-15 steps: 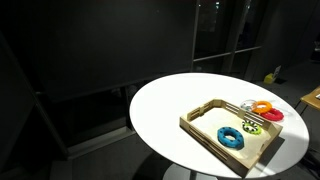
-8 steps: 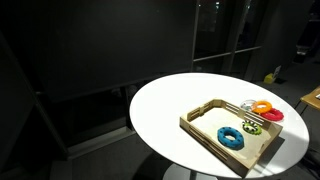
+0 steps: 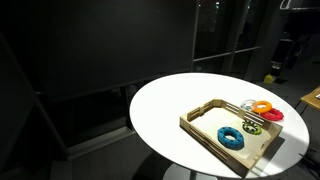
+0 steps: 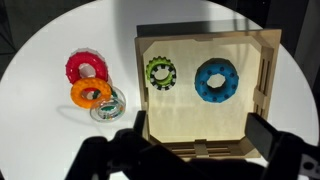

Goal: Pick up the blue ring from the tray and put it on the table

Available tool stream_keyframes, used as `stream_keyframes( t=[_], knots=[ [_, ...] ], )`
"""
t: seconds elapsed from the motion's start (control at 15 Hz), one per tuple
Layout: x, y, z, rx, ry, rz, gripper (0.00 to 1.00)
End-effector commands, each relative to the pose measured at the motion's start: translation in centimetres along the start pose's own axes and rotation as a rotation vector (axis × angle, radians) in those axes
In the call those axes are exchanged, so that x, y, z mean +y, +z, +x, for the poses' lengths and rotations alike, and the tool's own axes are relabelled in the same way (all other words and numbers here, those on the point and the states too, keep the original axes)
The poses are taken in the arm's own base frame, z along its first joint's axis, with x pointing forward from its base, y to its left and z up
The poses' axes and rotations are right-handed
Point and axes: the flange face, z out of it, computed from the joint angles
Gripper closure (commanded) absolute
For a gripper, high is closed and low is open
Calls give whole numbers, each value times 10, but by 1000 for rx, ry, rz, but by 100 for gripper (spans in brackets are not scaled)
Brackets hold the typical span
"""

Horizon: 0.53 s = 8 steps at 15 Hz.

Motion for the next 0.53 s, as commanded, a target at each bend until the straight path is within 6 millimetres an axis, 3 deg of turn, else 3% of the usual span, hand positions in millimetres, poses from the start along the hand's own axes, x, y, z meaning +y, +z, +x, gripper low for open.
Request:
stream_keyframes(
  t=[0.0,0.47],
  knots=[
    [-10,23,10,2,36,-16,0],
    [-19,74,18,-71,47,-49,0]
  ],
)
